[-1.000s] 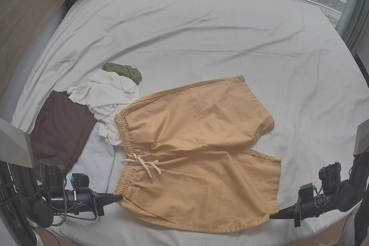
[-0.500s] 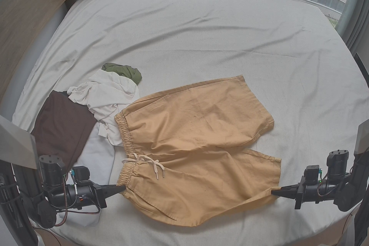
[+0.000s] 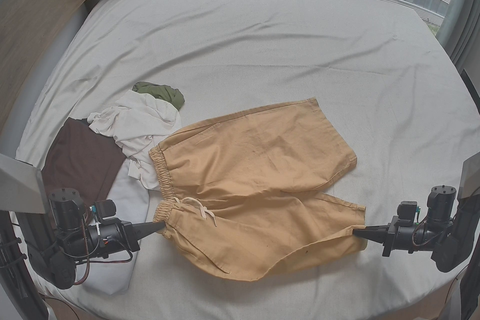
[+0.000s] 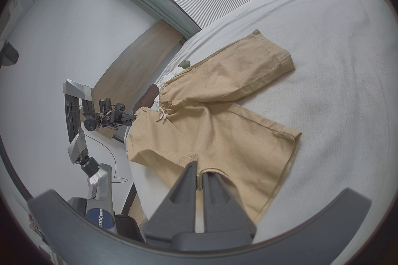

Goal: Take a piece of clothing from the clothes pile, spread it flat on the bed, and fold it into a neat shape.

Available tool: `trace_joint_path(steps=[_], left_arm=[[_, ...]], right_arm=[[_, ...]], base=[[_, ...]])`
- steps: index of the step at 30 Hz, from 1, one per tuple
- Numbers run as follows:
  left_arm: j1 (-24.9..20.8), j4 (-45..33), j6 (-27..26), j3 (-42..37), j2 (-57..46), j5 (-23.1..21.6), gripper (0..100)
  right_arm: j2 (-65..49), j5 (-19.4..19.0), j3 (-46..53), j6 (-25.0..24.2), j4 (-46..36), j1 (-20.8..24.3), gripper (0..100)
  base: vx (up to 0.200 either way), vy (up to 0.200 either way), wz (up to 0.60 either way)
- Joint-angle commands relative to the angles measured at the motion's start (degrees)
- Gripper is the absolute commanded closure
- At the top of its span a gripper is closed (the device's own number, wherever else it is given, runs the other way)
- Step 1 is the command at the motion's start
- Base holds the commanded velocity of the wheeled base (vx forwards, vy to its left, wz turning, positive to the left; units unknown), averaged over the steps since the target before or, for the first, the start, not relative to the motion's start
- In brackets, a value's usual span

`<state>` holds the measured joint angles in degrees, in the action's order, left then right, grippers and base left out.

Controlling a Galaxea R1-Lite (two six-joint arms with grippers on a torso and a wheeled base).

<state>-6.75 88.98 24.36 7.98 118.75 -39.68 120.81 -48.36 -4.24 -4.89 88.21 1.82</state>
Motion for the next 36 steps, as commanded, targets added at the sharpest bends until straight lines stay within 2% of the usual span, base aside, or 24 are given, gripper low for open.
trace_joint_path(steps=[1,20,27,33,36], left_arm=[[-0.2,0.1,0.2,1.3,-1.3,0.2,100],[-0.2,0.1,1.5,3.3,-1.6,1.0,100],[-0.2,0.1,1.9,4.8,-1.5,2.2,100],[-0.2,0.1,4.1,5.8,-3.2,2.3,100],[0.1,0.1,7.1,6.4,-5.6,2.6,100]], right_arm=[[-1.4,0.0,-0.9,-1.0,0.0,-0.1,100],[-6.3,0.3,-5.0,-8.2,0.0,-0.1,100],[-9.8,0.3,-7.0,-13.8,0.0,-0.6,100],[-11.6,0.3,-8.3,-16.0,0.0,-0.8,100],[-12.1,0.5,-9.9,-16.8,0.0,-0.7,100]], base=[[0.0,0.0,0.0],[0.0,0.0,0.0],[0.0,0.0,0.0],[0.0,0.0,0.0],[0.0,0.0,0.0]])
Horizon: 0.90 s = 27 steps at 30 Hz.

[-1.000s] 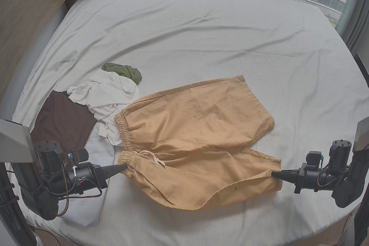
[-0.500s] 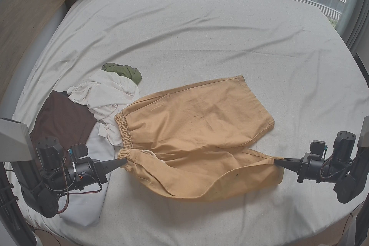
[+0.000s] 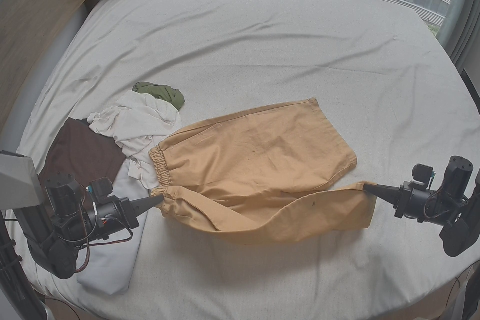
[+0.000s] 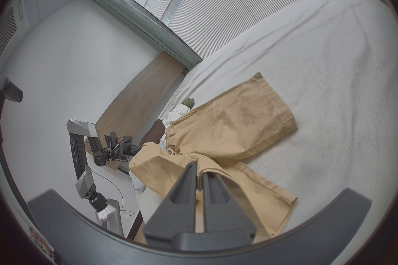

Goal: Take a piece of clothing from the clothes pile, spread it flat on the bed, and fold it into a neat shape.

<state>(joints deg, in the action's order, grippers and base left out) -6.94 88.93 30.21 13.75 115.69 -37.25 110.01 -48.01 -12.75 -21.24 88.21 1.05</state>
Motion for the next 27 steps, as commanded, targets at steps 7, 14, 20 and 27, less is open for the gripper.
trace_joint_path(steps=[7,14,20,27], left_arm=[[-0.7,0.0,1.5,0.8,-2.7,1.7,100],[-1.4,0.0,1.5,0.5,-2.7,2.4,100],[-1.3,0.0,1.5,1.1,-2.5,2.4,100],[-1.3,0.0,1.5,2.7,-2.3,5.0,100]], right_arm=[[-1.8,2.1,-4.4,-4.6,0.0,0.7,100],[-1.7,2.1,-9.0,-6.4,-0.1,0.9,100],[-1.3,2.1,-12.9,-6.7,-0.3,1.0,100],[-1.0,2.1,-17.2,-6.7,-3.7,0.7,100]], base=[[0.0,0.0,0.0],[0.0,0.0,0.0],[0.0,0.0,0.0],[0.0,0.0,0.0]])
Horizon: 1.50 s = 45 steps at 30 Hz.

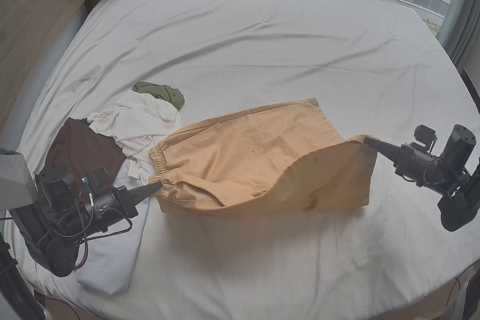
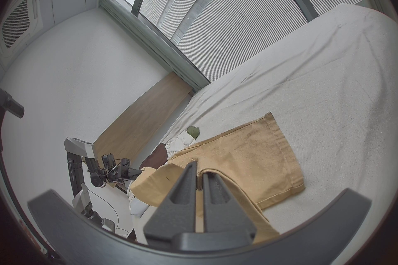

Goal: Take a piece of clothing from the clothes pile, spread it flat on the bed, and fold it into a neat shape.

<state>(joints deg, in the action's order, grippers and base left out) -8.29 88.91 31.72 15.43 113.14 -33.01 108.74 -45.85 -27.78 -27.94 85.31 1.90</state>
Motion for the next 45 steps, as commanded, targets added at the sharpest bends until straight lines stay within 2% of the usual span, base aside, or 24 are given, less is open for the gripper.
trace_joint_path(steps=[1,16,21,30,45], left_arm=[[0.0,0.0,0.1,1.3,0.3,1.2,100],[0.1,0.0,0.1,1.7,0.2,2.7,100],[0.1,0.0,0.3,2.2,0.3,4.9,100],[0.2,0.0,3.2,3.2,0.1,5.1,100],[0.6,0.0,3.7,4.7,0.3,5.1,100]], right_arm=[[0.3,0.0,-3.2,0.0,-1.2,-0.2,100],[1.5,0.0,-14.2,0.1,-9.8,0.7,100],[1.6,0.0,-17.5,0.2,-13.4,1.1,100],[2.5,0.0,-22.9,0.3,-18.2,1.3,100],[6.0,0.1,-30.2,0.5,-23.3,2.0,100]], base=[[0.0,0.0,0.0],[0.0,0.0,0.0],[0.0,0.0,0.0],[0.0,0.0,0.0],[0.0,0.0,0.0]])
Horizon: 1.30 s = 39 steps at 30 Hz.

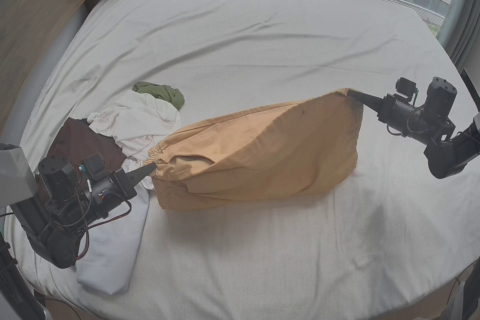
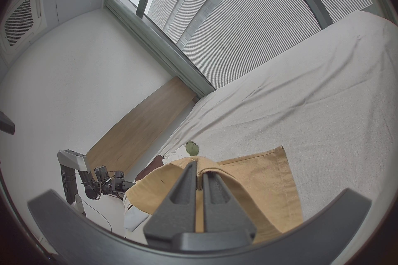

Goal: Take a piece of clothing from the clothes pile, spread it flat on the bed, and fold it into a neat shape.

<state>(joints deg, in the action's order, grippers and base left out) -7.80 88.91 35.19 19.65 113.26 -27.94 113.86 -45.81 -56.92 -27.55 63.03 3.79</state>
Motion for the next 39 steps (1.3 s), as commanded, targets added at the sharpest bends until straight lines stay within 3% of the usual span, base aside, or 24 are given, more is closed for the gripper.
trace_joint_path(steps=[1,18,28,39], left_arm=[[0.2,0.0,0.6,0.7,0.1,0.0,100],[-0.3,0.0,2.0,2.1,1.1,1.3,100],[-0.4,0.0,2.1,6.2,4.6,6.7,100],[-0.4,0.0,2.2,9.1,7.4,9.1,100]], right_arm=[[0.8,0.1,-1.3,0.2,-1.4,-0.1,100],[3.3,0.1,-7.5,0.7,-4.9,-0.4,100],[7.3,0.2,-12.6,0.6,-6.9,-0.2,100],[11.2,0.2,-17.7,0.5,-8.7,-0.2,100]], base=[[0.0,0.0,0.0],[0.0,0.0,0.0],[0.0,0.0,0.0],[0.0,0.0,0.0]])
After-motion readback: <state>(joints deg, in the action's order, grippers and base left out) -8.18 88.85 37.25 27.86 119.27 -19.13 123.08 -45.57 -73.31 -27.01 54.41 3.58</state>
